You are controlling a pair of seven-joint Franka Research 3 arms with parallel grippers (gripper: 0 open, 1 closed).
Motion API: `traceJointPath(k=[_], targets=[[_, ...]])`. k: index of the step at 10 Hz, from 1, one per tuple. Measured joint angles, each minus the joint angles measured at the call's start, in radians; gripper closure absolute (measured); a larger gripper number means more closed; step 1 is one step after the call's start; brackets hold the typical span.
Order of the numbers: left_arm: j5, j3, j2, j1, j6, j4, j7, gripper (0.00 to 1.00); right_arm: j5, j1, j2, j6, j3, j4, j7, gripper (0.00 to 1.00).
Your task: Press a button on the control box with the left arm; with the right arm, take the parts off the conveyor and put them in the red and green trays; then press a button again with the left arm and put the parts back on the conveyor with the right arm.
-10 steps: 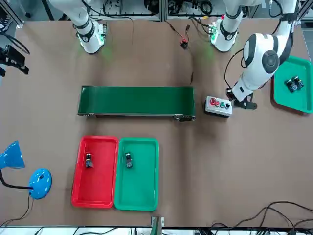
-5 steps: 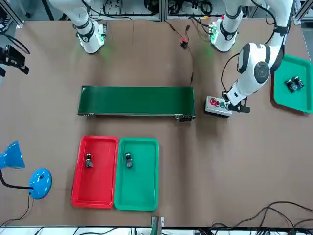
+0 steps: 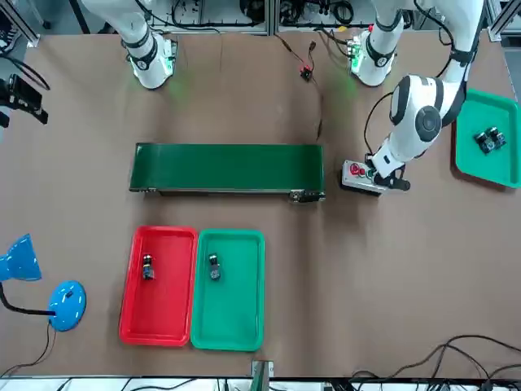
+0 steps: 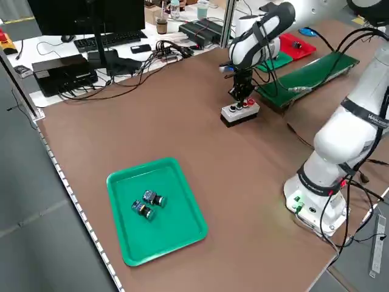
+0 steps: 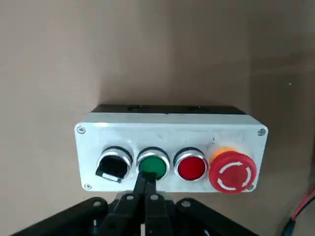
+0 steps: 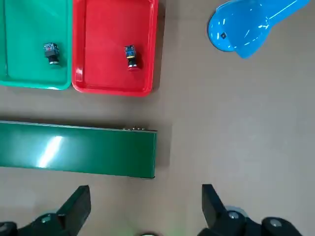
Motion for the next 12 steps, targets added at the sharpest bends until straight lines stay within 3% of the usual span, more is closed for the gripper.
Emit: traceJointPath(k=[7, 9, 12], targets=[[0.000, 0.000, 0.028, 0.000, -0.004, 0.018, 0.000, 0.99, 0.000, 0.000, 0.000, 0.000, 0.000, 0.000, 0.000, 0.00], [0.000, 0.000, 0.029, 0.000, -0.051, 0.046, 0.000, 0.99, 0.000, 0.000, 0.000, 0.000, 0.000, 0.000, 0.000, 0.00], [0.000, 0.001, -0.004, 0.000, -0.331, 0.293, 0.000, 0.97, 0.000, 0.000, 0.000, 0.000, 0.000, 0.000, 0.000, 0.00]])
